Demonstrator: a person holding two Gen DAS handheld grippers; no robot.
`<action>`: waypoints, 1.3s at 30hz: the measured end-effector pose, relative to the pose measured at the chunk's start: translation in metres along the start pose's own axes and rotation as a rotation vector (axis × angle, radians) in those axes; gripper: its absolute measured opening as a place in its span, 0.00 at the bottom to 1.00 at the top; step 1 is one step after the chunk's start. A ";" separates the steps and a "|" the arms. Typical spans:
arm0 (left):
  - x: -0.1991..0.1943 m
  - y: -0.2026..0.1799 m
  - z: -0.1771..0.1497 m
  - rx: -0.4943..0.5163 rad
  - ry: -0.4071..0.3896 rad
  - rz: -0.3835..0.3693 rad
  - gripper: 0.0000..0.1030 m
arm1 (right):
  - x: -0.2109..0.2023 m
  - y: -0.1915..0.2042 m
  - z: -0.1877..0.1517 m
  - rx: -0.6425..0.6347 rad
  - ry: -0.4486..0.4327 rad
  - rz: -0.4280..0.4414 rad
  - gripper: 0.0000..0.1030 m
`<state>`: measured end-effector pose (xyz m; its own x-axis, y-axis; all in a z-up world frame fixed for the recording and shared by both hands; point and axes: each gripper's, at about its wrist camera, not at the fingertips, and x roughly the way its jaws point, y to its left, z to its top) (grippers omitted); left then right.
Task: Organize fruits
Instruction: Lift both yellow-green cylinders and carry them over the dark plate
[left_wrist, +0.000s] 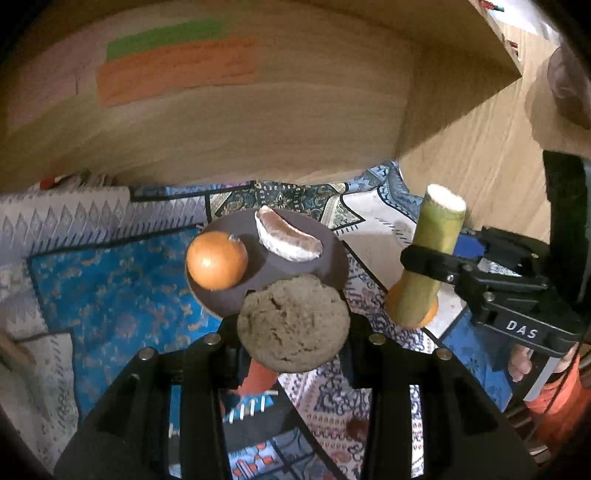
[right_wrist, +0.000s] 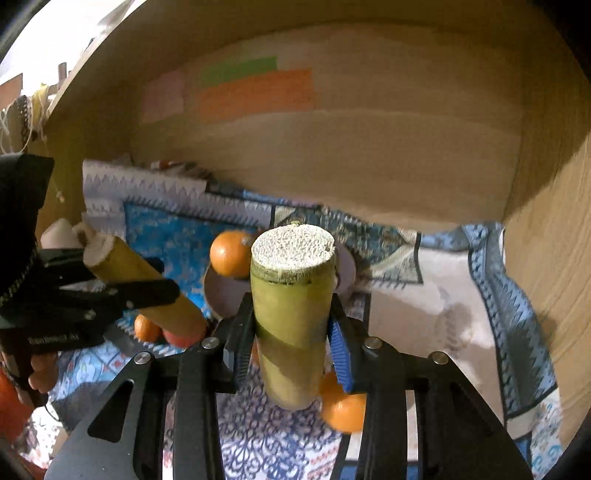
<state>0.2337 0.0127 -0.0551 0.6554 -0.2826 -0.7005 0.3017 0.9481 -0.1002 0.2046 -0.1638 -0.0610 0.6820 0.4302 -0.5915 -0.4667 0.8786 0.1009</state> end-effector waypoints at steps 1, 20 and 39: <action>0.004 -0.001 0.003 0.001 0.003 0.001 0.37 | 0.001 -0.001 0.002 -0.002 -0.006 0.000 0.33; 0.085 0.003 0.029 -0.023 0.119 -0.002 0.37 | 0.051 -0.021 0.024 -0.014 0.039 0.003 0.33; 0.091 0.030 0.047 -0.069 0.056 0.090 0.53 | 0.076 -0.019 0.034 -0.052 0.082 0.002 0.33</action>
<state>0.3347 0.0083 -0.0887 0.6372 -0.1888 -0.7472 0.1934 0.9777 -0.0821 0.2842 -0.1412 -0.0804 0.6337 0.4113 -0.6552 -0.4977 0.8651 0.0617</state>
